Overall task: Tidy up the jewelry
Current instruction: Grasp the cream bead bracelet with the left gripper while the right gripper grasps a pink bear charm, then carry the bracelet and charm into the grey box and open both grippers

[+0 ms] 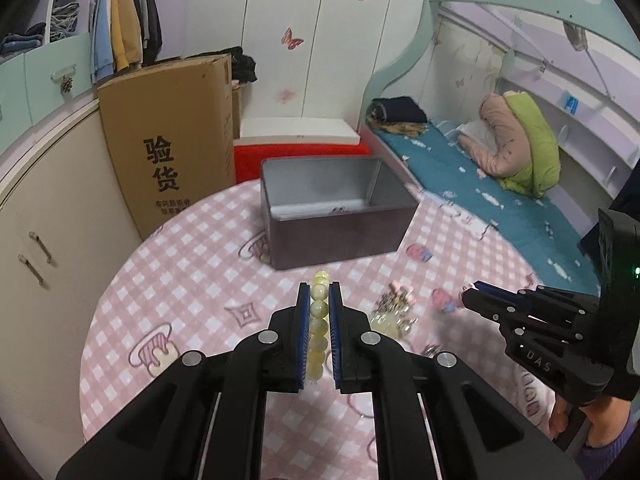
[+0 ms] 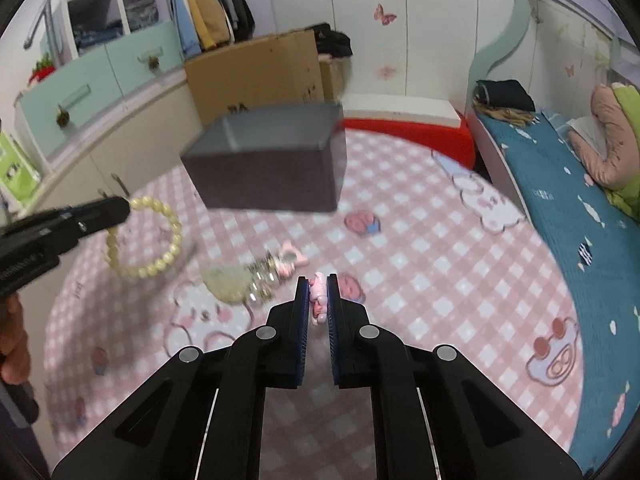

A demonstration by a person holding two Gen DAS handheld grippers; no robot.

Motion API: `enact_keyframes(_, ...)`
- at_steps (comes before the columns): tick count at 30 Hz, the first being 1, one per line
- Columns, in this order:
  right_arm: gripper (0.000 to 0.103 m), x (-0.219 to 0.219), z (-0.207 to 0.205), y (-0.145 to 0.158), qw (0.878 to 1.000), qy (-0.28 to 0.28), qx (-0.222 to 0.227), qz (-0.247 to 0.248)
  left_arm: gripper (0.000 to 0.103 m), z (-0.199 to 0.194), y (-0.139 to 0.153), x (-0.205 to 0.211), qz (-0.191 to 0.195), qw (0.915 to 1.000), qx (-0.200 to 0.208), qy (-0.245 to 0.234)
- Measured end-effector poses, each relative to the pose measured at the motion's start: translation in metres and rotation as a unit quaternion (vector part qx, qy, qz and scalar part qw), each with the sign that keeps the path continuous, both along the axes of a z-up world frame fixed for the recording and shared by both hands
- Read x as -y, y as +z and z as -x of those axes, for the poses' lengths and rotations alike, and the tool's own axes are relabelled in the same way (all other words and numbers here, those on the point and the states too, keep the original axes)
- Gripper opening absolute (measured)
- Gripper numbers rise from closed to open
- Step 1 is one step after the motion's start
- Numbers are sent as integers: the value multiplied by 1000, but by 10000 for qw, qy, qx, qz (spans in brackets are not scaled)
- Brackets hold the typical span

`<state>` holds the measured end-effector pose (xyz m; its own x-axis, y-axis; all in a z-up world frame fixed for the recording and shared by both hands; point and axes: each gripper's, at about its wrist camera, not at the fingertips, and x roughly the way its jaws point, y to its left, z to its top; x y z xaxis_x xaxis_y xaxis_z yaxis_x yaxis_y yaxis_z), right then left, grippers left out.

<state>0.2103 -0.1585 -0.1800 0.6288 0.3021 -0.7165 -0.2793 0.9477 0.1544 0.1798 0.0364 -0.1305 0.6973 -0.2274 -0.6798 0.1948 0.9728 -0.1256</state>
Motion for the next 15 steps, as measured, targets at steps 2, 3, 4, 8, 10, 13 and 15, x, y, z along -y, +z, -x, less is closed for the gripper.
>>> enact_keyframes(2,9,2,-3,14,9998,28,106,-137,8,-3,10,-2,136,9999,68,-81)
enact_keyframes(3,9,3,-5,22,9997,45,159,-203,8,-4,14,-2,187,9997,104,-108)
enact_keyframes(4,9,3,-8,29,9994,59,228,-252,8,-7,21,-2,251,9994,170,-149)
enact_keyframes(8,9,0,-21,54,9983,126,449,-335,8,-17,44,0,228,9986,422,-215)
enact_keyframes(10,9,-2,-29,64,9978,160,503,-402,8,-25,56,2,274,9979,511,-281)
enact_keyframes(13,9,-6,-48,76,9968,220,545,-550,8,-44,66,2,306,9976,564,-260)
enact_keyframes(15,9,-10,-58,81,9965,260,545,-578,8,-55,69,2,332,9976,548,-260)
